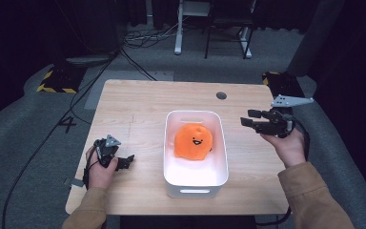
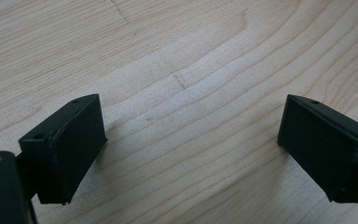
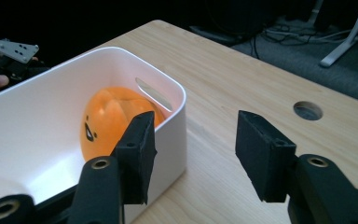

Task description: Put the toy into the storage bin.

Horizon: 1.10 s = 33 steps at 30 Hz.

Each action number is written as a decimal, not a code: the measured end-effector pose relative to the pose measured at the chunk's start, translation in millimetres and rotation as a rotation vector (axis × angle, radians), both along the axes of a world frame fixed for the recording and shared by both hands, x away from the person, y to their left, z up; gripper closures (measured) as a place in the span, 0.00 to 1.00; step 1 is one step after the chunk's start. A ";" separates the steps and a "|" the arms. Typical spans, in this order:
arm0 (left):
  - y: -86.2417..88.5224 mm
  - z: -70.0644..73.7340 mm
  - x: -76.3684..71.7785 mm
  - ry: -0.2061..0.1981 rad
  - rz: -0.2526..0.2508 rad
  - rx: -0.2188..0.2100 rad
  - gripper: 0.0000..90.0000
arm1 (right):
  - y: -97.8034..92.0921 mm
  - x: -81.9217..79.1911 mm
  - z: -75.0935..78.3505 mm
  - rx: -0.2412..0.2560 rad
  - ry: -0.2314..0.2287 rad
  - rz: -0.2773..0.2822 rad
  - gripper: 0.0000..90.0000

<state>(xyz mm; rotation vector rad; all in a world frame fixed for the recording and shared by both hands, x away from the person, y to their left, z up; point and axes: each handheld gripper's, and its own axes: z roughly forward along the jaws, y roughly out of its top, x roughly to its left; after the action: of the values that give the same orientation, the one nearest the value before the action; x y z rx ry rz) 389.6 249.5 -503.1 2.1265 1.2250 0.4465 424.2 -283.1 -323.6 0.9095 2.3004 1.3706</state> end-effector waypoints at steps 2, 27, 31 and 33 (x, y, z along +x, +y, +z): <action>-0.2 0.0 0.1 0.001 0.001 0.000 0.09 | -6.7 -2.3 -1.8 -0.008 -0.017 -0.015 0.50; -0.6 -0.1 0.3 0.000 0.003 -0.002 0.08 | -63.4 -8.3 -74.2 -0.051 0.118 -0.210 0.13; -0.6 -0.2 0.3 0.000 0.003 -0.005 0.08 | -71.2 -11.5 -91.2 -0.061 0.130 -0.235 0.11; -0.6 -0.2 0.3 0.000 0.003 -0.005 0.08 | -75.3 -14.1 -99.2 -0.065 0.134 -0.247 0.11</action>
<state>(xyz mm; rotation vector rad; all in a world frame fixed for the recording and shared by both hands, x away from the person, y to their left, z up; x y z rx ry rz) 389.8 248.8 -503.3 2.1212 1.2280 0.4442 410.1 -358.4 -422.9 1.2505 2.2224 1.1567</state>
